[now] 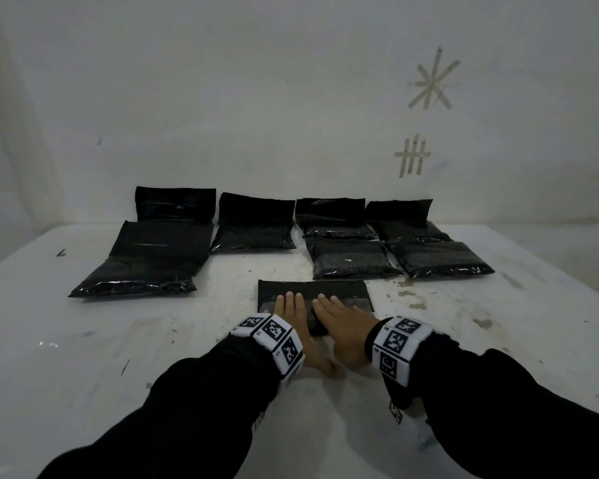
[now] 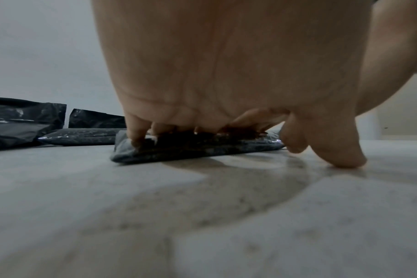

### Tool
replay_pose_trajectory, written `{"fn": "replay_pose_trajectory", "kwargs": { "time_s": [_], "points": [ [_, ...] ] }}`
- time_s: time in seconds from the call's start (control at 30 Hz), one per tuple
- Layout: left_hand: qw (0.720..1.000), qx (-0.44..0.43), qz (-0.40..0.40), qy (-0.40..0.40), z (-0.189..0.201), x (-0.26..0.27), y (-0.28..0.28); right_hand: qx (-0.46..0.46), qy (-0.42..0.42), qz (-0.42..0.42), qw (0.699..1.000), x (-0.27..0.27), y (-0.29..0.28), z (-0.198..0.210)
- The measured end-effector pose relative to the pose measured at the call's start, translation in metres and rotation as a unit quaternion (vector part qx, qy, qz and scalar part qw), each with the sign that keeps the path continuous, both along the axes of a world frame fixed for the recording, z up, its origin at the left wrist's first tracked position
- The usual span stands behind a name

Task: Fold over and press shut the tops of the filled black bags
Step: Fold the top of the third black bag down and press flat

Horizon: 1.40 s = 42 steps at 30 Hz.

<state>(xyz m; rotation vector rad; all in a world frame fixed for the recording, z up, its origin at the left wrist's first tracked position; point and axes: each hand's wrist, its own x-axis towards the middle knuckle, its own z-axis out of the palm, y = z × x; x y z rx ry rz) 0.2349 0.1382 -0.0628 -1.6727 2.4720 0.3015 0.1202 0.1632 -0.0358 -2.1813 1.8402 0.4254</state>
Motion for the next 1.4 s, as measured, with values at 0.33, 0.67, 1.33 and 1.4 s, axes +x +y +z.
{"fn": "replay_pose_trajectory", "kwargs": {
  "time_s": [0.33,0.67,1.33,1.4],
  "points": [
    [0.999,-0.013,0.031,0.004,0.001,-0.002,0.006,0.006,-0.027,-0.019,0.999,-0.008,-0.004,-0.006],
    [0.999,0.017,0.031,0.011,0.007,0.006,0.004,-0.004,0.003,-0.031,0.999,-0.011,-0.005,-0.008],
    [0.998,0.065,0.013,0.015,0.015,0.018,-0.002,-0.030,0.065,-0.076,0.995,-0.014,0.000,-0.007],
    [0.999,0.042,0.022,-0.015,0.010,0.015,0.000,-0.044,0.110,-0.072,0.990,-0.014,0.000,-0.006]
  ]
}}
